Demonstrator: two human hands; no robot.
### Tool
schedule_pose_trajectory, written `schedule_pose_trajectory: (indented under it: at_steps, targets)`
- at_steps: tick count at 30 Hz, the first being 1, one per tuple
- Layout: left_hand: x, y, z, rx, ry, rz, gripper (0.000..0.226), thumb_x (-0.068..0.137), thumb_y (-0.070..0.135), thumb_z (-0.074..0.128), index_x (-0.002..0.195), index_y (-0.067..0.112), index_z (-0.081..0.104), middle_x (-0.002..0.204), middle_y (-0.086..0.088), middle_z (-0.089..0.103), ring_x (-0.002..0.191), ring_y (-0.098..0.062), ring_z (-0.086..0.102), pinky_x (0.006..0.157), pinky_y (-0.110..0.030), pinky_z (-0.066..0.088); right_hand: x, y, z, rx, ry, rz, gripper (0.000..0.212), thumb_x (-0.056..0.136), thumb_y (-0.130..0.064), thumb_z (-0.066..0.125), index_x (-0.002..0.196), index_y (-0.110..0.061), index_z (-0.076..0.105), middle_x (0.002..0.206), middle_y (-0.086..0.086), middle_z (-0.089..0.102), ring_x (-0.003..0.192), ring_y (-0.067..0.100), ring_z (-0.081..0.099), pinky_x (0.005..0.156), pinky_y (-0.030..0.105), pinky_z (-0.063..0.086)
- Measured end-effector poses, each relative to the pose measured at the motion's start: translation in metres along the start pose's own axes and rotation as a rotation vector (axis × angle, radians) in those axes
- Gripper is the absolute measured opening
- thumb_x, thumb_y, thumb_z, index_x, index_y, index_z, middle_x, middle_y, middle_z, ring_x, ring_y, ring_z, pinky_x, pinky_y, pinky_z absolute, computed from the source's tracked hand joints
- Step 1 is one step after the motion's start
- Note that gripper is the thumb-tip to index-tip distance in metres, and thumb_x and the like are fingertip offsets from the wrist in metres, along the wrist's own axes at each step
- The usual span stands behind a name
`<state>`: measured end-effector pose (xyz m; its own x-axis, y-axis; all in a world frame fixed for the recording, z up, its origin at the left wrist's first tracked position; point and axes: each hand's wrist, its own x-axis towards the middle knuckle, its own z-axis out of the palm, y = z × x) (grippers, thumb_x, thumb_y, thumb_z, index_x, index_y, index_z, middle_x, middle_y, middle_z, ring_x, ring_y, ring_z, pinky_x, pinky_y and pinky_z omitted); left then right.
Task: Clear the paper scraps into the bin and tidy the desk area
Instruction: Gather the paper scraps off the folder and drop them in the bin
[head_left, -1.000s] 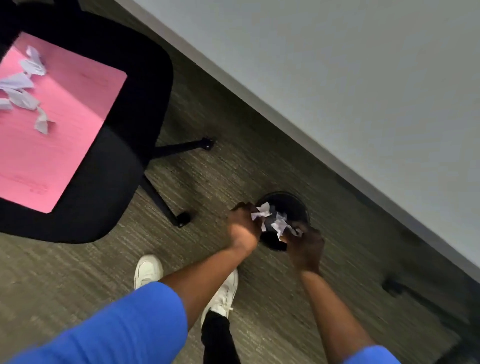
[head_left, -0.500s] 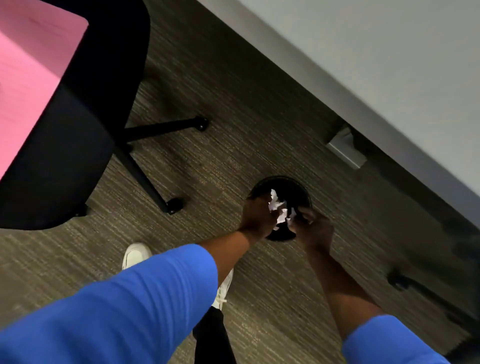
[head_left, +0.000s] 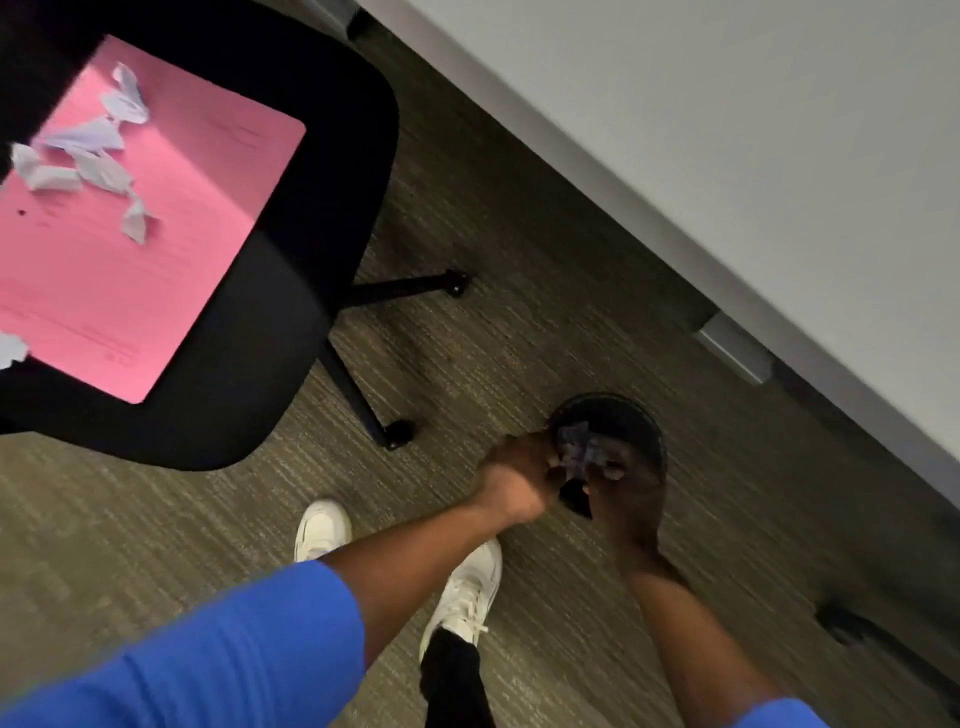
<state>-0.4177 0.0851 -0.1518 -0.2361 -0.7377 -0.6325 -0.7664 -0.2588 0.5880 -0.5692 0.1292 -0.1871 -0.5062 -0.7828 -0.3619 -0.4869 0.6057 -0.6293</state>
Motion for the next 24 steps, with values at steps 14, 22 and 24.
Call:
schedule_pose_trajectory:
  at_steps: [14,22,24]
  targets:
    - [-0.118,-0.081,-0.258,0.002,0.694,-0.259,0.020,0.092,0.050,0.069,0.091,0.029,0.069,0.089,0.011,0.075,0.088,-0.020,0.074,0.076,-0.042,0.061,-0.062,-0.215,0.067,0.051,-0.292,-0.092,0.040,0.093,-0.025,0.074,0.133,-0.025,0.069,0.102,-0.001,0.078,0.100,0.022,0.073,0.093,0.035,0.057]
    - [-0.132,-0.135,-0.369,-0.038,0.734,-0.707,0.074,0.086,0.050,0.079,0.138,0.008,0.048,0.147,-0.017,0.043,0.144,-0.039,0.036,0.094,-0.054,0.052,-0.092,-0.304,0.107,0.058,-0.291,-0.367,0.042,0.086,-0.007,0.076,0.123,-0.027,0.072,0.107,-0.002,0.074,0.088,0.011,0.073,0.090,0.041,0.060]
    - [-0.127,-0.151,-0.390,-0.121,0.667,-0.842,0.095,0.082,0.048,0.085,0.149,0.007,0.032,0.161,-0.023,0.023,0.154,-0.046,0.021,0.102,-0.059,0.052,-0.099,-0.322,0.119,0.057,-0.287,-0.410,0.042,0.086,-0.007,0.078,0.122,-0.027,0.073,0.110,-0.002,0.072,0.084,-0.003,0.069,0.091,0.039,0.060]
